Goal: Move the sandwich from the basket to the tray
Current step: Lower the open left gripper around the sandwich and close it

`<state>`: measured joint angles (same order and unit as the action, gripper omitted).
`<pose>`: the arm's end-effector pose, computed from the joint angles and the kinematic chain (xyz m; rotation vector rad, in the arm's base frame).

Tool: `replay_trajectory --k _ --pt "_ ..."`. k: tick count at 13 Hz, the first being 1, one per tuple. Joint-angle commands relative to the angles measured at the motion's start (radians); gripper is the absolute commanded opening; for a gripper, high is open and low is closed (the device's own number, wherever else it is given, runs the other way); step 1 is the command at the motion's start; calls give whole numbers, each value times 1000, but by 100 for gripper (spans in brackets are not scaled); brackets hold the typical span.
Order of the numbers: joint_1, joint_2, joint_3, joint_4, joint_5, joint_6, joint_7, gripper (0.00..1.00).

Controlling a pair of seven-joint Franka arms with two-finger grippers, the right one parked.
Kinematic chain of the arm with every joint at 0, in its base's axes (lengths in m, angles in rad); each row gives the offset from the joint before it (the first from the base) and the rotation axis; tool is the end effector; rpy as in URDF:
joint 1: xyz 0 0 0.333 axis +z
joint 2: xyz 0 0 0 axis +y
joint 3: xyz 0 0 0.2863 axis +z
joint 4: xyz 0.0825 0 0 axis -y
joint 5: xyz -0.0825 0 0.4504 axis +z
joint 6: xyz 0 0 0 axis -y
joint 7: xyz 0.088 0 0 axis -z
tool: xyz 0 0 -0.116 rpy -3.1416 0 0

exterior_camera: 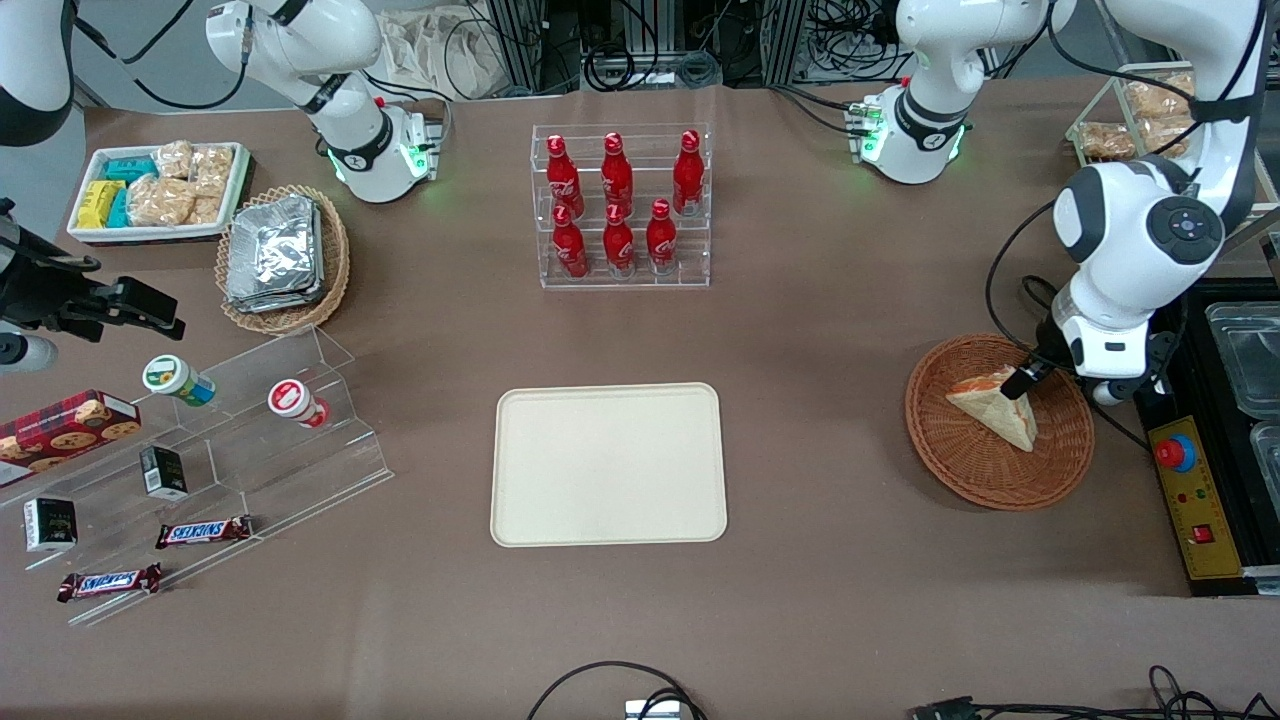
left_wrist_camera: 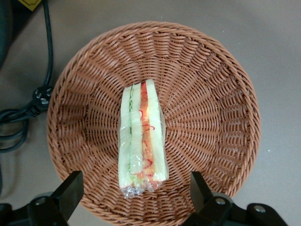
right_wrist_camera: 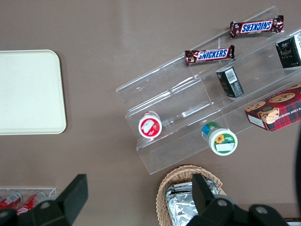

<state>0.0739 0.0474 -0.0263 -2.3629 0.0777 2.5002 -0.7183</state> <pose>0.5556 0.0263 0.2273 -2.9295 -1.0790 -0.1573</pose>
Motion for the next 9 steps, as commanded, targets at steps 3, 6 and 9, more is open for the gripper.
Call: replay_trajectory --k 3,6,9 --pt "1 49 -3 -65 14 161 -75 100" --pt "0 89 -3 -84 14 235 -96 100" --pt "1 130 -3 -101 16 311 -96 100"
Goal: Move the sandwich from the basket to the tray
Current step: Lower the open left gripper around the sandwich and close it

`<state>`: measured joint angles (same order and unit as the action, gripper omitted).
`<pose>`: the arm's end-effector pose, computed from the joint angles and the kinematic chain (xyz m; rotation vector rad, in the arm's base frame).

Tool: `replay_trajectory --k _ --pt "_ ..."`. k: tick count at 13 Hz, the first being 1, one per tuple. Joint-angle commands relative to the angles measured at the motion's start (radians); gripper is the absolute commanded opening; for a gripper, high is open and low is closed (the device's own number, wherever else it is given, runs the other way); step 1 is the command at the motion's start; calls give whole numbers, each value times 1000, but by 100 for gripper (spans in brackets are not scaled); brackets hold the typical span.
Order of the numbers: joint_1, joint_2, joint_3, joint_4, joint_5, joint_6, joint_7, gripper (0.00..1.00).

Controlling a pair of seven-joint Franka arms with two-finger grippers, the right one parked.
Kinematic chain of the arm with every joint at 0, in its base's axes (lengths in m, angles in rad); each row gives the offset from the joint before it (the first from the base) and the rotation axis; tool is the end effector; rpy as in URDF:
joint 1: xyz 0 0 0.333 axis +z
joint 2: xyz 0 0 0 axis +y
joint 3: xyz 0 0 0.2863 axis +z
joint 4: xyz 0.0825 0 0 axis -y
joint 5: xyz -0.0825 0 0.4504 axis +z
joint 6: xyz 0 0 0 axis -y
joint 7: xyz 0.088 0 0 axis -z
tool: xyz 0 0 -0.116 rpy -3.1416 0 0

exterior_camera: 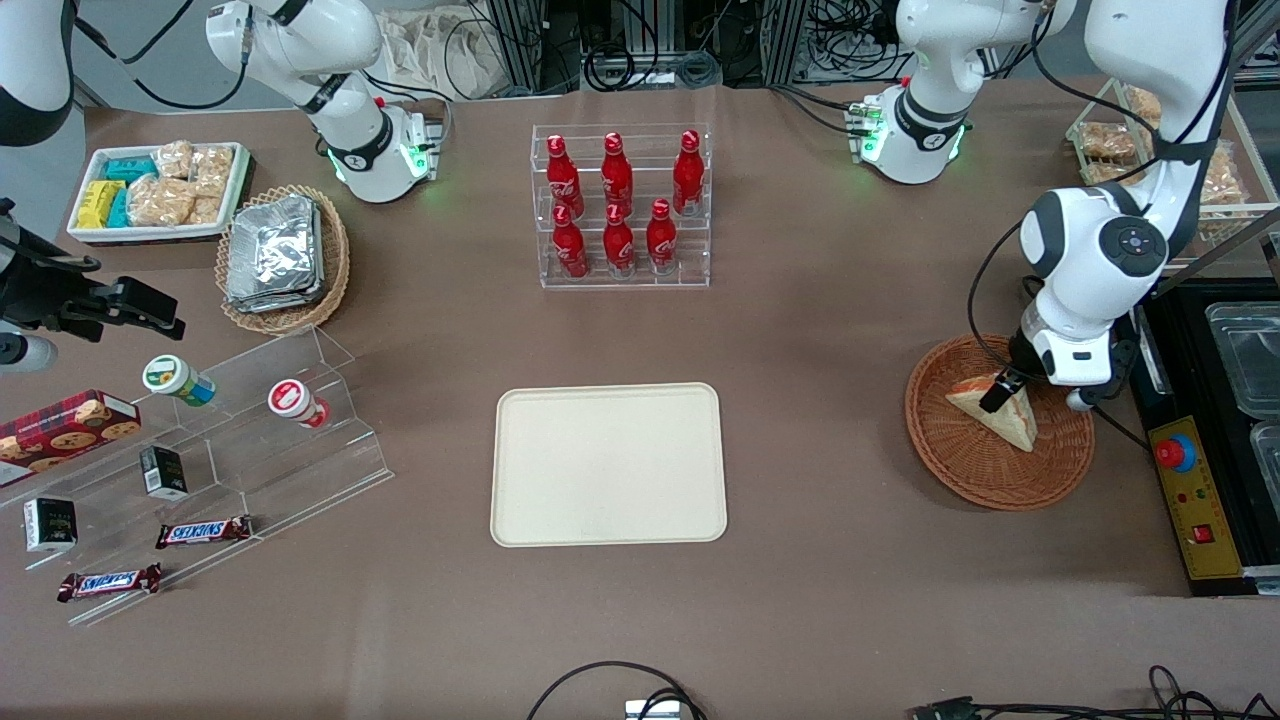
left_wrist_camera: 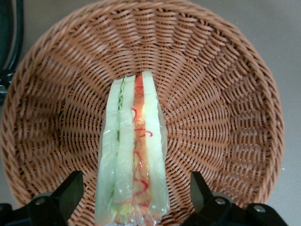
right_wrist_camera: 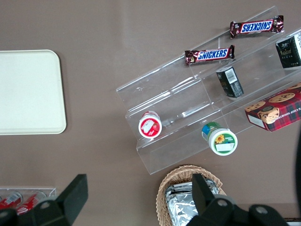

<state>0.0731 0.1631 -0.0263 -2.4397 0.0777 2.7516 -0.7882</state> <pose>0.5335 0.0215 0.1562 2.8823 1.1613 0.2333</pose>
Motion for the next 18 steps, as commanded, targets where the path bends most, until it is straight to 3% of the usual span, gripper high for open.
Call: replay_trajectory --k 1,3,4,5,8,10,14,18 --pt "4 27 -3 -27 16 81 -25 100" --pt "5 39 -1 -28 19 94 -23 100" --pt "5 41 -1 -28 24 94 -22 95" --pt "5 41 -3 -28 25 94 -20 84" --pt "4 38 -3 -28 33 94 -2 39" --pt "8 30 -3 -28 33 82 77 26" --pt "10 -31 -1 -16 33 -33 275 18" --pt "7 -85 -4 -5 31 -75 490 18"
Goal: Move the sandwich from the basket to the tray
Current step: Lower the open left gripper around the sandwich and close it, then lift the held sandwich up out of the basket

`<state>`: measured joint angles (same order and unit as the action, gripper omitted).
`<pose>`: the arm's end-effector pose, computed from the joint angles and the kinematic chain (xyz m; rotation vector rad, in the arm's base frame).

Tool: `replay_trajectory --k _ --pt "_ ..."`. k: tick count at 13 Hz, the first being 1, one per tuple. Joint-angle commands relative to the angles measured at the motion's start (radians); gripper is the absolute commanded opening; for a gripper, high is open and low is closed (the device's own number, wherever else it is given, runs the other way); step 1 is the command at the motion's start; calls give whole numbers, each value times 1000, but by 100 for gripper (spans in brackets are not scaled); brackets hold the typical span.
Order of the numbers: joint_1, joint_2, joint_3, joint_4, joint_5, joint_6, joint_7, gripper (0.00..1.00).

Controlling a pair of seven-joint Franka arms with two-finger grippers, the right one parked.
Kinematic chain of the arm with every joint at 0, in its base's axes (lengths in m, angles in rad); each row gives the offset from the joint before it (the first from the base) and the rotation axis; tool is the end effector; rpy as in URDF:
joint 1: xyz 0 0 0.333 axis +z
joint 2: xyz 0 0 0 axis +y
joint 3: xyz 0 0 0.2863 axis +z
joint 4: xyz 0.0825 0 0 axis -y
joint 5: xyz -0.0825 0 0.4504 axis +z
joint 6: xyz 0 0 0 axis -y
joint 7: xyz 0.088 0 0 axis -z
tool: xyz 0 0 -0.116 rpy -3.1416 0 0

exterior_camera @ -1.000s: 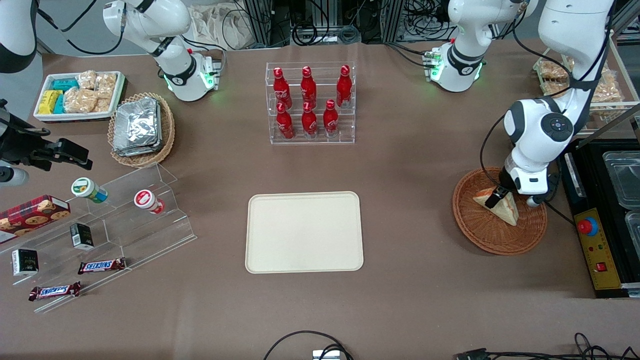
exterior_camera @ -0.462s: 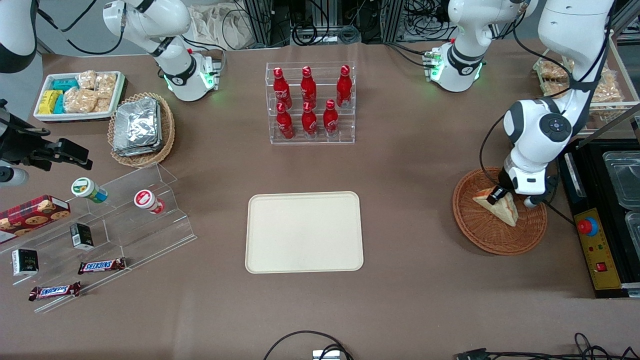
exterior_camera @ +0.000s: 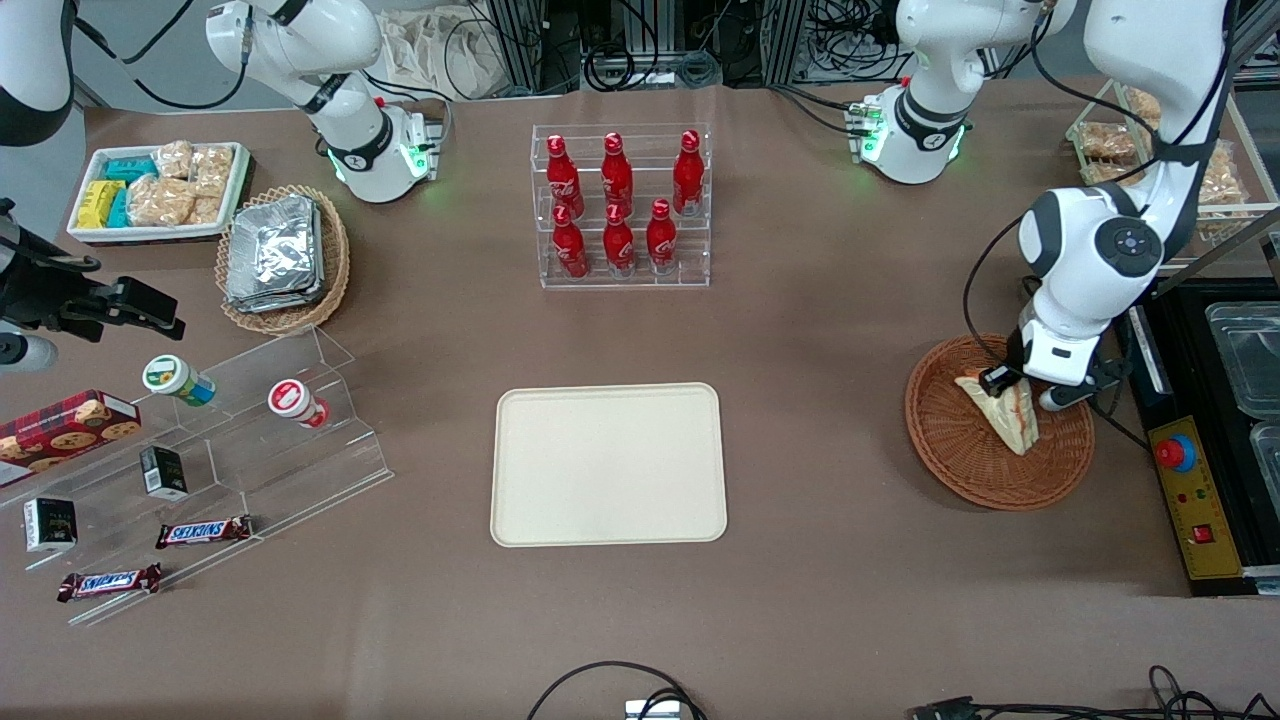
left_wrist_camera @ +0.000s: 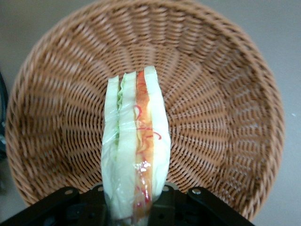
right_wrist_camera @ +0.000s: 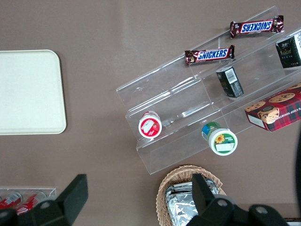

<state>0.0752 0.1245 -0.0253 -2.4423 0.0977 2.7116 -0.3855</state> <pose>0.5347 0.0232 0.1715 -3.0661 -0.5421 -0.2342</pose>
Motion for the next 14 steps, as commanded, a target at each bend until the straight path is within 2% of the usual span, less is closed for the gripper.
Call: replay_trajectory --k 1,4,7,11,14 --pt "0 -55 -7 2 11 -42 144 18" --pt "-8 -75 -22 22 8 -47 273 17" --pt "-9 -66 -93 93 -4 -91 277 15" --pt "-9 -25 -172 333 -13 -387 271 13" --pt "-9 9 -237 483 -76 -521 264 13"
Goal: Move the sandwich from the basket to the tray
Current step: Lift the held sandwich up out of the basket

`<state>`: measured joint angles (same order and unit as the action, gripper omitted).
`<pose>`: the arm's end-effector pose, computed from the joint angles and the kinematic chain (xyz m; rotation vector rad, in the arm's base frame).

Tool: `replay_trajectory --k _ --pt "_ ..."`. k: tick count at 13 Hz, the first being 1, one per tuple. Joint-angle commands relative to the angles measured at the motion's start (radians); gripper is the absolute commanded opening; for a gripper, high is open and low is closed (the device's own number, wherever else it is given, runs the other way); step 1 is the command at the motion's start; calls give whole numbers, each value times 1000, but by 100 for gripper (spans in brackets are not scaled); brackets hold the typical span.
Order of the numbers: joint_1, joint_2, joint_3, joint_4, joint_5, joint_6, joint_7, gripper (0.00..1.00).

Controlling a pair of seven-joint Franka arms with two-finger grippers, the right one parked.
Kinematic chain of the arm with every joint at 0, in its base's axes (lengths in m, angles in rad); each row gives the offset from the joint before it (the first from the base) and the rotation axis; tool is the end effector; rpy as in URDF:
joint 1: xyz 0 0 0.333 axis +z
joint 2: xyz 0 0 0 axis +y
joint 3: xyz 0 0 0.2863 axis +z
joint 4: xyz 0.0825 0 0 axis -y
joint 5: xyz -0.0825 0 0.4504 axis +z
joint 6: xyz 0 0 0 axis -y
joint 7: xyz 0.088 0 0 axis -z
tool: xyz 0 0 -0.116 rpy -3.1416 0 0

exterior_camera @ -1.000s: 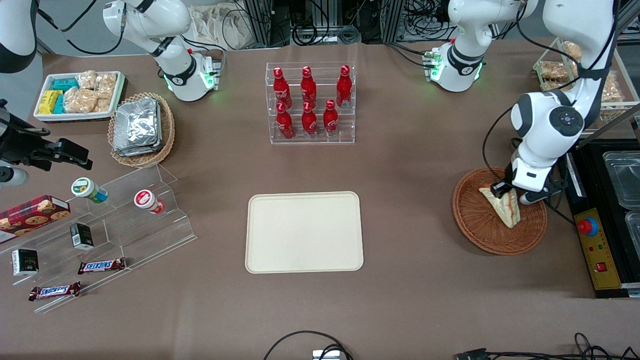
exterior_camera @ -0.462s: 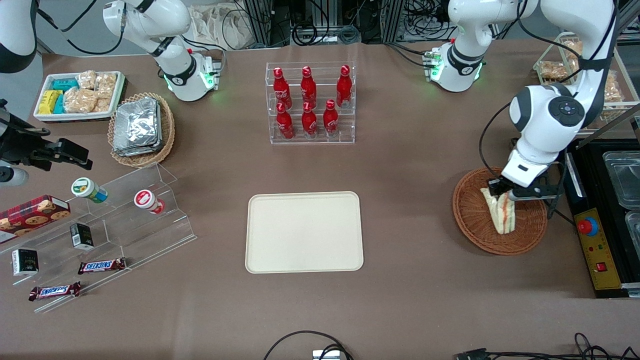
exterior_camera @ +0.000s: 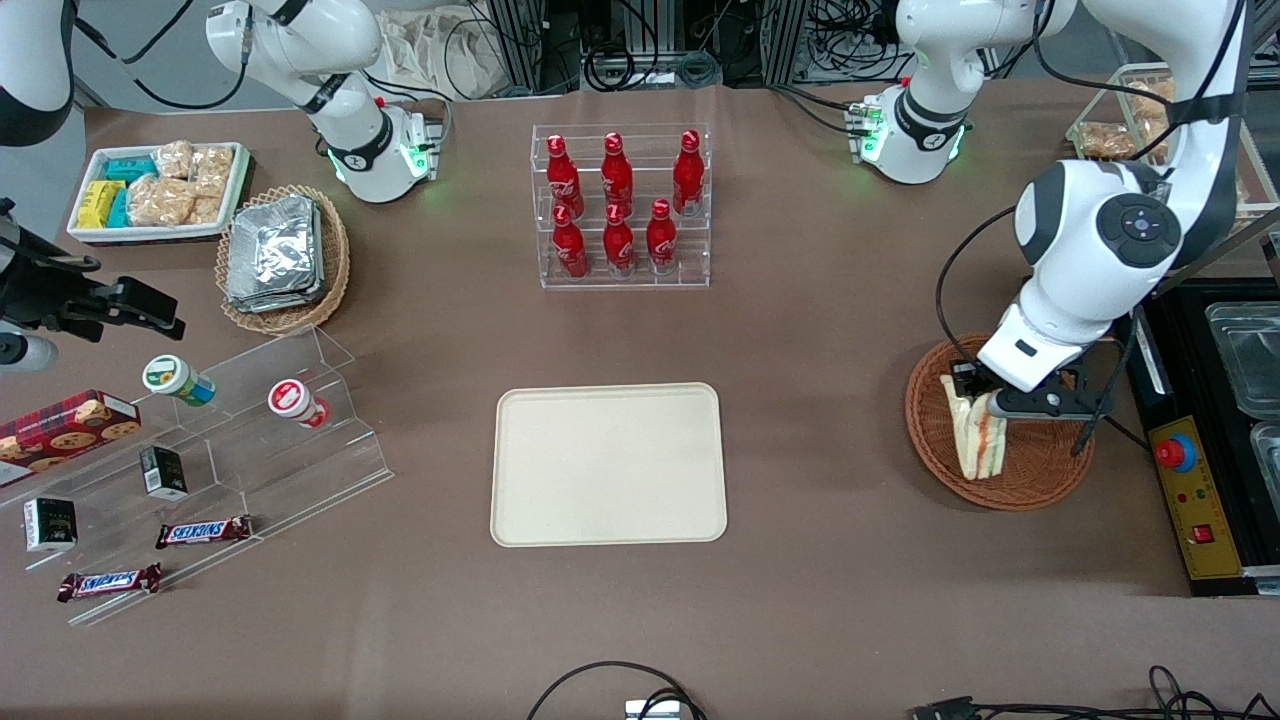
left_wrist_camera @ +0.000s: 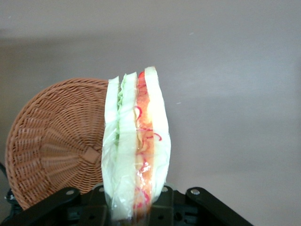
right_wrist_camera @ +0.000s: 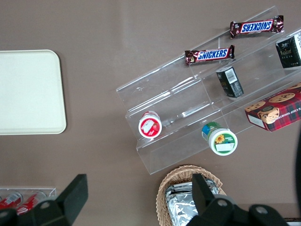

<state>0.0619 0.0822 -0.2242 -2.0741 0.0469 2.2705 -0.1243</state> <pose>0.6194 -0.0995 0.3275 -3.1319 0.1008 -0.1852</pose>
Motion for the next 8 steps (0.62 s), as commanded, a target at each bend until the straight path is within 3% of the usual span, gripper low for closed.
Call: replay_trajectory --k 1,4,7,8 --pt "4 73 -73 177 -30 -129 -8 13" --pt "-16 166 -159 380 -13 -262 -112 13" --pt "-111 238 -159 488 -1 -302 -150 14" --pt "-135 255 -159 511 36 -302 -188 14"
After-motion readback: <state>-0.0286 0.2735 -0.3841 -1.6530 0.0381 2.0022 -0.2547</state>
